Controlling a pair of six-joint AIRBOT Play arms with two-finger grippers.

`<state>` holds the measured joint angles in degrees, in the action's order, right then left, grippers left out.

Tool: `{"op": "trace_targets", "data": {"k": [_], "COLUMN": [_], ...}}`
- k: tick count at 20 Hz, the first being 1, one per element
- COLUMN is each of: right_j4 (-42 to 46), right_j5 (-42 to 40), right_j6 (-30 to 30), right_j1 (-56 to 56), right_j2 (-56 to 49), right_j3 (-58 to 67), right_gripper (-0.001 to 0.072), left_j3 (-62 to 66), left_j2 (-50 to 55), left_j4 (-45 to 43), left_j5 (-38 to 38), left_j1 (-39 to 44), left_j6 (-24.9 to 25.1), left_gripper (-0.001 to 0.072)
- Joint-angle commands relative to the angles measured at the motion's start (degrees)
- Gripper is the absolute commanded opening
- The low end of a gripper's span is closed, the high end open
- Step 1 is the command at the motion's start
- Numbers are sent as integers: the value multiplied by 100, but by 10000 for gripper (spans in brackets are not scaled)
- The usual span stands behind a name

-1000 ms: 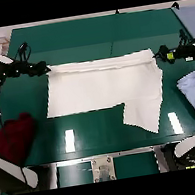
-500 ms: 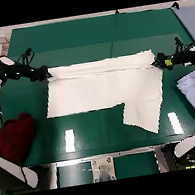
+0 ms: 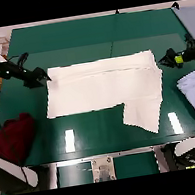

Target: Fold the shirts.

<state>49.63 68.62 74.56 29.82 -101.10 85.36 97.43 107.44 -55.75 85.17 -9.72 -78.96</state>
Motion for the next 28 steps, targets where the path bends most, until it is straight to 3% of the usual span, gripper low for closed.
{"op": "trace_targets", "data": {"k": [1,3,7,9,11,15,18,20,25,26,27,28], "right_j4": [739,1279,1419,1392,1338,721,308,155,22,26,26,33], "right_j5": [507,509,240,240,173,-199,-669,-922,-1119,-1117,-1102,-1086], "right_j6": [308,304,304,304,282,98,-24,-24,-63,-63,-63,-66], "right_j1": [212,326,1102,1502,1613,1401,1045,769,4,-42,-37,-33], "right_j2": [706,1392,2704,3132,3320,3320,3320,3318,3318,3318,3318,3318], "right_j3": [-315,-1097,-2949,-3685,-4297,-5198,-5724,-5952,-6061,-6061,-6061,-6061], "right_gripper": [194,194,208,344,354,355,354,354,354,354,354,354], "left_j3": [63,-546,-3075,-4605,-5840,-6977,-7051,-7042,-7034,-7031,-7005,-6959], "left_j2": [-105,-619,-2500,-3539,-4273,-4551,-4538,-4483,-4124,-4127,-4131,-4131], "left_j4": [-444,-782,-767,-535,-79,780,890,907,1296,1300,1300,1276], "left_j5": [1403,1349,-155,-1123,-2006,-3270,-4664,-5379,-5772,-5772,-5727,-5643], "left_j1": [-164,-153,-151,-151,-151,487,1360,1733,1788,1788,1788,1788], "left_j6": [-649,-654,-625,-780,-756,-608,-1113,-1419,-1419,-1401,-1362,-1276], "left_gripper": [668,667,667,668,667,667,665,544,522,331,234,232]}}
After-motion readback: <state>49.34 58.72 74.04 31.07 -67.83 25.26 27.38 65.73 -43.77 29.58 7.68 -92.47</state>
